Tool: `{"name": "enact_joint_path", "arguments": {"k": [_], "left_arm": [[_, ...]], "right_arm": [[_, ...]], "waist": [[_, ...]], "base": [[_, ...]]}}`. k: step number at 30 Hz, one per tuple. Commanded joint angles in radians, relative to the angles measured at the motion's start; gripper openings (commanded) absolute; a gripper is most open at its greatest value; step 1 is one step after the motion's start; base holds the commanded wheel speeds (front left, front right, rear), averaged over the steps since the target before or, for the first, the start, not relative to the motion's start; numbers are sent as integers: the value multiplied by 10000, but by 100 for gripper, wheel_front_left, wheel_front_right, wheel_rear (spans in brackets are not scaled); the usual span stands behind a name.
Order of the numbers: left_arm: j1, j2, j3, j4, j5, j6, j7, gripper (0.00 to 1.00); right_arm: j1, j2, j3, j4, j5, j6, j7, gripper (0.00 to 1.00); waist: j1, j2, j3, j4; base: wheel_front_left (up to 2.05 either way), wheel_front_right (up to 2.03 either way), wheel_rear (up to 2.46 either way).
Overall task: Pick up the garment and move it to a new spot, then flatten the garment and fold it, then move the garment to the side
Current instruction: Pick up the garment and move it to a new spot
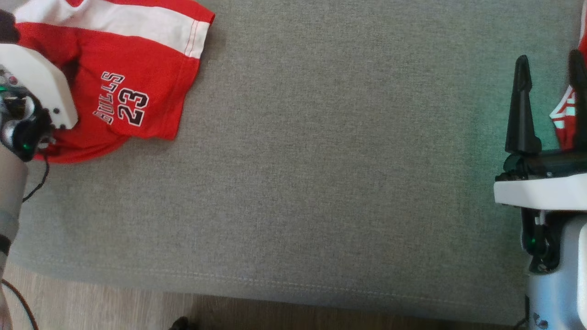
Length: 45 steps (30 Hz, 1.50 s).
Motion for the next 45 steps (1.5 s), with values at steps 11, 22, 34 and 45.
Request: {"name": "enact_joint_path", "arguments": {"k": [11,22,34,45], "left_arm": [[-273,466,-762,-562,-574,1,-3060,0],[322,-416,-705,-2416,-1232,301,-4382,0],[1969,-2568,-891,-5089,-1542,2522,-4877,0],[3332,-4123,-1283,-4959,-1036,4067,-5569,0]], "right_arm": [[-95,-35,157,313,316,-7,-370,100],[257,-35,95,1411,858,-7,-915,100],[543,-35,244,1905,1125,-7,-1130,100],[637,-35,453,1737,1119,-7,-1025,100]], "waist": [[-1,0,-1336,78],[-1,0,-3246,-43],[-1,0,-4386,-672],[-1,0,-4382,-1244]], "base": [[0,0,0],[0,0,0],[0,0,0],[0,0,0]]}}
